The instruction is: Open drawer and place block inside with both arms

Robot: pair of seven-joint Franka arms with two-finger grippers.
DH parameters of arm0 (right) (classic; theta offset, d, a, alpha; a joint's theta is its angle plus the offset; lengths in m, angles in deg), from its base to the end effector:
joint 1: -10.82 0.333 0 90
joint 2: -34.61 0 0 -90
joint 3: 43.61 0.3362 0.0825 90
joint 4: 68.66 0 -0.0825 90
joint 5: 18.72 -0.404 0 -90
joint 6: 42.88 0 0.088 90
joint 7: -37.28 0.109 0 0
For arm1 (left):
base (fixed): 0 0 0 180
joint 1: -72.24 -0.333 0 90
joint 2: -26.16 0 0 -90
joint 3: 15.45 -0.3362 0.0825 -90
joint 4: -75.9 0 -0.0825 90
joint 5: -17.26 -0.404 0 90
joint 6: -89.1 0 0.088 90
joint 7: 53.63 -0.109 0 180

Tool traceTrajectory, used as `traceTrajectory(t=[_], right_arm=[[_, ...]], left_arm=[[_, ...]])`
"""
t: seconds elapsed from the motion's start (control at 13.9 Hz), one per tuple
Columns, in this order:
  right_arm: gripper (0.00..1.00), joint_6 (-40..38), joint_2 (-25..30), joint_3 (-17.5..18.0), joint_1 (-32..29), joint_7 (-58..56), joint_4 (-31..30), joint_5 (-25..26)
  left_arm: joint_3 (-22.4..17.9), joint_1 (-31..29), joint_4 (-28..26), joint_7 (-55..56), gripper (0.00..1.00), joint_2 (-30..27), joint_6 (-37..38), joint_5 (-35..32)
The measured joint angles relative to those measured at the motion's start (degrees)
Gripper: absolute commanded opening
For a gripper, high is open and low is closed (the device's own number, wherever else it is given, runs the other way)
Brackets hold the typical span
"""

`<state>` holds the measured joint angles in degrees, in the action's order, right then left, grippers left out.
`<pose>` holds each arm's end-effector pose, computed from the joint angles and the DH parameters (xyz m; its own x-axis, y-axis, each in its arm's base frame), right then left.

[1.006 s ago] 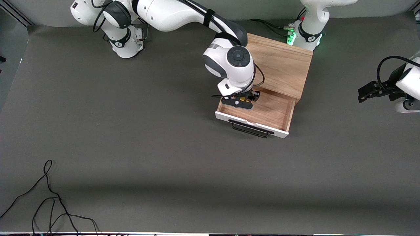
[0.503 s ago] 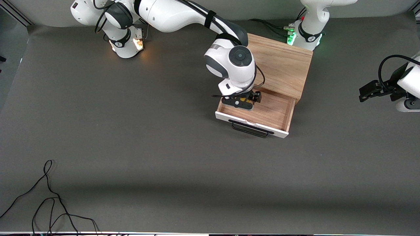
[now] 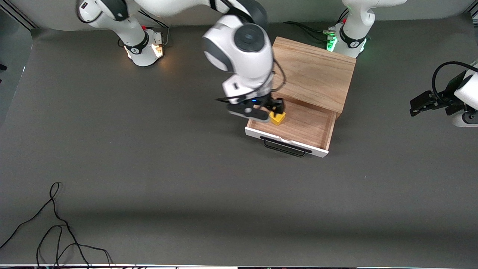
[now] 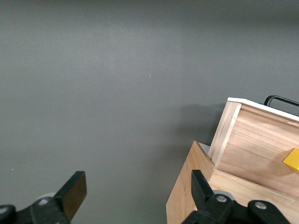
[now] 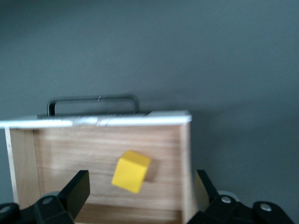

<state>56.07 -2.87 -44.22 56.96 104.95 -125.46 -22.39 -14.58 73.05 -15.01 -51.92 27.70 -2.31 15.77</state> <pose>0.5371 0.5597 0.5004 0.9246 -0.3803 -0.0222 -0.3806 -0.9196 -0.0969 0.5845 -0.0142 0.6215 0.9998 -0.0001 -0.0174 -0.0006 -0.9997 -0.0261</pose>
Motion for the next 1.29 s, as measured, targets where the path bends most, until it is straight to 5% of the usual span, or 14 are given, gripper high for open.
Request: traceTrajectory(t=[0.65,1.01,1.29], right_arm=[[1.0,-2.0,20.5,-0.6,-23.8,-33.4,-19.0,-0.1],[1.0,0.1,28.9,-7.2,-27.7,-42.5,-28.5,-1.2],[1.0,-2.5,33.1,-5.0,-35.9,-50.6,-32.2,-1.3]], left_arm=[[0.0,0.0,0.0,0.0,1.0,0.0,2.0,0.0],[0.0,0.0,0.0,-0.1,1.0,0.0,2.0,0.0],[0.0,0.0,0.0,-0.1,1.0,0.0,2.1,0.0]])
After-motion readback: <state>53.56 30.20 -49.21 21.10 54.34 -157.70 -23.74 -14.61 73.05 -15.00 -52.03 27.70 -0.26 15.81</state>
